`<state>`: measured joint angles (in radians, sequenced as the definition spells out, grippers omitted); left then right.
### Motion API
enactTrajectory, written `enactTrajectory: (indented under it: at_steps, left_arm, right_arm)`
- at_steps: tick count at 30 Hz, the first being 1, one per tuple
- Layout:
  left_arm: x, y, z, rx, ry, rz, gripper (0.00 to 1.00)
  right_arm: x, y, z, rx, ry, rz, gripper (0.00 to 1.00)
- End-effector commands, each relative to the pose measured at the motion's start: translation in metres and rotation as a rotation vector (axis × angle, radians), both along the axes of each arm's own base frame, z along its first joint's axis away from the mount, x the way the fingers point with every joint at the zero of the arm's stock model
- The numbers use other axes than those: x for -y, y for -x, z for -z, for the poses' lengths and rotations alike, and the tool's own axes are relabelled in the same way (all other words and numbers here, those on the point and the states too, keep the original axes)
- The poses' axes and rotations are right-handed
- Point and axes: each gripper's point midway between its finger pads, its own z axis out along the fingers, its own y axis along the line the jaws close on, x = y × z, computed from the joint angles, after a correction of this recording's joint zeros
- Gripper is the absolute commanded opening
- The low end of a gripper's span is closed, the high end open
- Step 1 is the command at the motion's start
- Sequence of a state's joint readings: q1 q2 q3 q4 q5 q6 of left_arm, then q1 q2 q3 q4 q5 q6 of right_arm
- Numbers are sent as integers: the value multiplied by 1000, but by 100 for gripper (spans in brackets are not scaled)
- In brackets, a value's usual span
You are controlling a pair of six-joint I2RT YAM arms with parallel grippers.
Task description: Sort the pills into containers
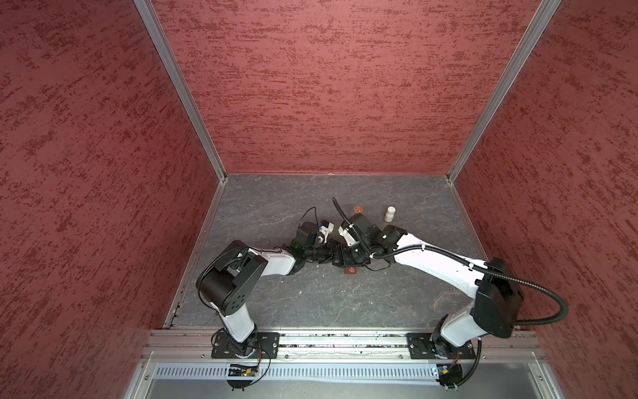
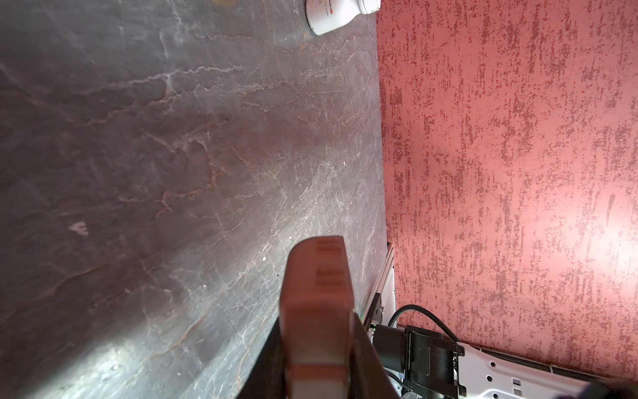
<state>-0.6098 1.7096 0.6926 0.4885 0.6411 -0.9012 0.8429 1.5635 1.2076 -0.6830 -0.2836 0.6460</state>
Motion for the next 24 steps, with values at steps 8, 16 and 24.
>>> enactTrajectory:
  at_steps: [8,16,24]
  left_arm:
    - [-20,0,14,-2,-35,-36,10]
    - [-19,-7,34,-31,-55,-38,10]
    - [4,-18,46,-53,-42,-7,11]
  right_arm:
    - [15,-17,-31,135,47,55,58]
    - [62,-27,-43,199,120,163,62]
    - [85,-29,-36,197,148,203,62]
